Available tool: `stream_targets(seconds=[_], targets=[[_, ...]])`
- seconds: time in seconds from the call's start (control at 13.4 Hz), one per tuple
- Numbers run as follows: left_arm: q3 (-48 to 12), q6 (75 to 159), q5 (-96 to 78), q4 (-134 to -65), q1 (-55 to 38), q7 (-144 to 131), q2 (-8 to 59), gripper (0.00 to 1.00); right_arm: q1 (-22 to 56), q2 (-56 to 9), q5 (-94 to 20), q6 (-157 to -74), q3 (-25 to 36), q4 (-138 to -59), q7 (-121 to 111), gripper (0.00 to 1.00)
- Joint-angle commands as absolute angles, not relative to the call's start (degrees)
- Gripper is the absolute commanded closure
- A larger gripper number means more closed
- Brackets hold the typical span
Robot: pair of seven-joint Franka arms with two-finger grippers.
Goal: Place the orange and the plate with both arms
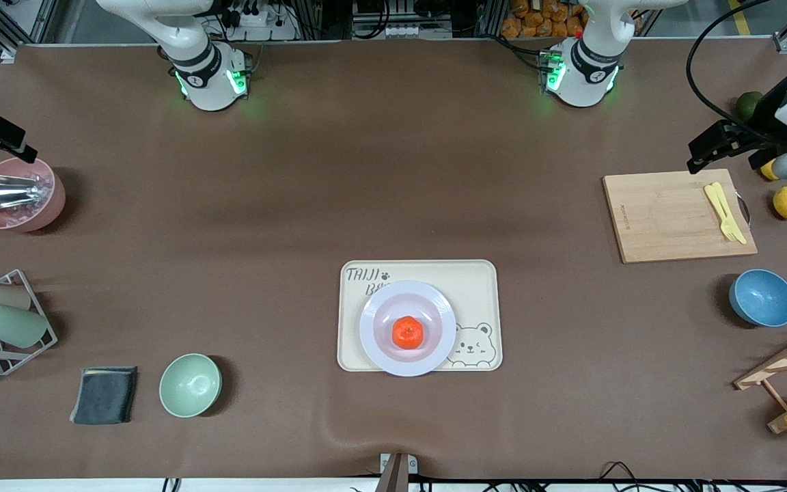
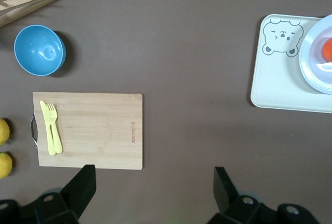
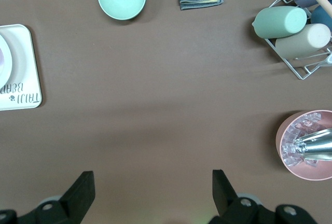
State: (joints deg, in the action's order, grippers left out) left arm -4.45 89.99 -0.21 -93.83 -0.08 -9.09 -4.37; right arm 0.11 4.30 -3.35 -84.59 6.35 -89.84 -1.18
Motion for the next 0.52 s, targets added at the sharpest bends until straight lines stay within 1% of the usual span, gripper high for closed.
stream_targets(seconds=[0.0, 0.45], targets=[[-4.6, 89.9, 0.2, -93.7, -0.2, -8.5, -4.5, 0.00, -0.5, 6.1, -2.4, -85.2, 5.7, -91.4, -0.4, 0.00], [-4.6, 90.3, 0.2, -93.7, -0.1, -8.5, -4.2, 0.00, 0.0, 6.0, 1.1, -85.4, 5.3, -91.3, -0.5, 0.00]])
